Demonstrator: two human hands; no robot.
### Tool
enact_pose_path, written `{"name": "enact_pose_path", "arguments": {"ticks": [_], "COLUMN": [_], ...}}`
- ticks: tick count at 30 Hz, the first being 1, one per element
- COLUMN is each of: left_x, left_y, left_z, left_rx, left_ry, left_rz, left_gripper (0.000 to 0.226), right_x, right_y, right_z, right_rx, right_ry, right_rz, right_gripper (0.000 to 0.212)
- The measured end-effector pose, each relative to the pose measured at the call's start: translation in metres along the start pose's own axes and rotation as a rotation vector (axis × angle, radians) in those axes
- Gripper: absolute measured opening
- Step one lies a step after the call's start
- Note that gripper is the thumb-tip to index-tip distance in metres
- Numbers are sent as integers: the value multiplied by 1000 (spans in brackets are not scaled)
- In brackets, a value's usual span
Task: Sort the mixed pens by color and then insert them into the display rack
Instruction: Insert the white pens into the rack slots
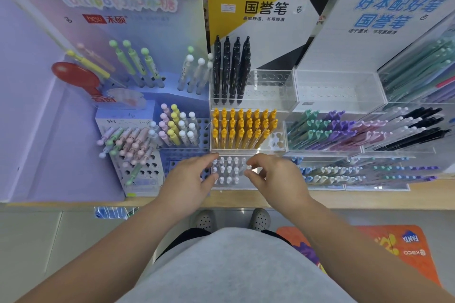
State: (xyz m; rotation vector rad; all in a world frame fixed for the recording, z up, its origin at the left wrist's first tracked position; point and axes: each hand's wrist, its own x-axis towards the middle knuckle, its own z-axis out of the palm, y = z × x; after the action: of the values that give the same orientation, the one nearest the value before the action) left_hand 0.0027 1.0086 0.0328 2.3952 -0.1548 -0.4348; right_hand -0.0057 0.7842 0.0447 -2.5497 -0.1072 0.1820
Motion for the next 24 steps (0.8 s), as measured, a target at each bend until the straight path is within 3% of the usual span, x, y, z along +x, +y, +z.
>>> {"name": "enact_pose_path", "arguments": {"ticks": [17, 21, 24], "left_x": [2, 0, -5], "left_y": [3, 5, 8], "left_z": [-2, -6, -11], "left_rx": [121, 105, 73], "left_ry": [-40, -38, 51], "left_rz": [22, 29, 61], "left_gripper": [50, 48, 41], "right_x": [3, -1, -10], "right_y": [4, 1, 2], "right_z": [24, 20, 9], "right_rx": [-95, -49, 55], "right_ry": [-2, -10, 39], "right_rz": [5, 74, 187], "right_gripper": [19, 29, 29]}}
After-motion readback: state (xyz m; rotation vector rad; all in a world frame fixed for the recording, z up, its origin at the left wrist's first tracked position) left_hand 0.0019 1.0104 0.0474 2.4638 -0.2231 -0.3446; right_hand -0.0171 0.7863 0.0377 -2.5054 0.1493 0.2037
